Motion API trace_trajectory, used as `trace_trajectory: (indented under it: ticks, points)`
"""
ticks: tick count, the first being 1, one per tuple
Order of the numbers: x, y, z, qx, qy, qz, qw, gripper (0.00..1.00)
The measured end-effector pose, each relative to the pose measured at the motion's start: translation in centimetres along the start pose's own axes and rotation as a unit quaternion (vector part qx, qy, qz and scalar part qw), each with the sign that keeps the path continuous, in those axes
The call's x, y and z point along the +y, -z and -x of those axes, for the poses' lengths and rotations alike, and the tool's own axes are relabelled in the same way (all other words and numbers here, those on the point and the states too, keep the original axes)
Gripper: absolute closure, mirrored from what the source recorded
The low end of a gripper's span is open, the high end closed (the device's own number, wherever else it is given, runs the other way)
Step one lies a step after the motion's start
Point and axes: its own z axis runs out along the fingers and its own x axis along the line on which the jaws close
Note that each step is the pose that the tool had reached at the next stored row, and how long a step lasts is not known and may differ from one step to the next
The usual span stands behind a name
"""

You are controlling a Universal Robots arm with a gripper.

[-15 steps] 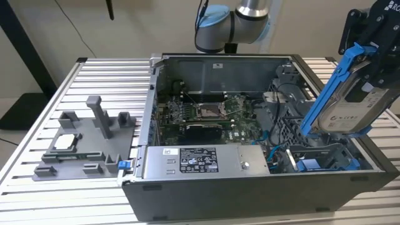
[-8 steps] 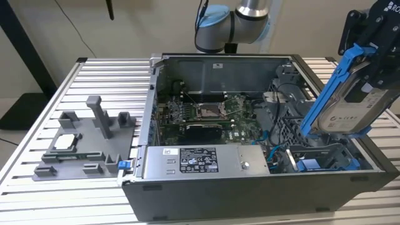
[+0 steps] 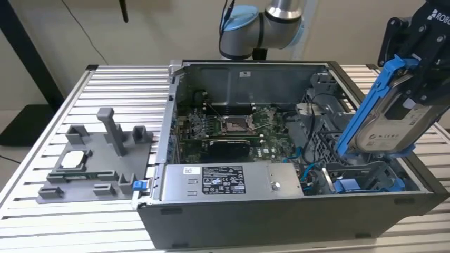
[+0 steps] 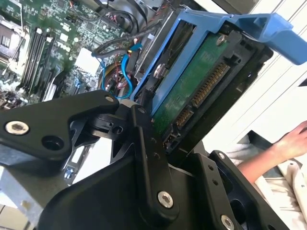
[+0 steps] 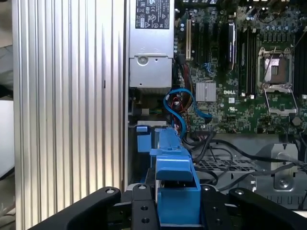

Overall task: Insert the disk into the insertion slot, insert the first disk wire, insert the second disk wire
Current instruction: 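Insert the disk into the insertion slot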

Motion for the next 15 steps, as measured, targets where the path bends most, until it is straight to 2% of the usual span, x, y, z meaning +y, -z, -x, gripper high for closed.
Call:
trace_trajectory:
  ticks: [15]
  points:
    - [-0.13, -2.52, -0.22, -0.0004, -0.006, 0.0, 1.0, 1.0]
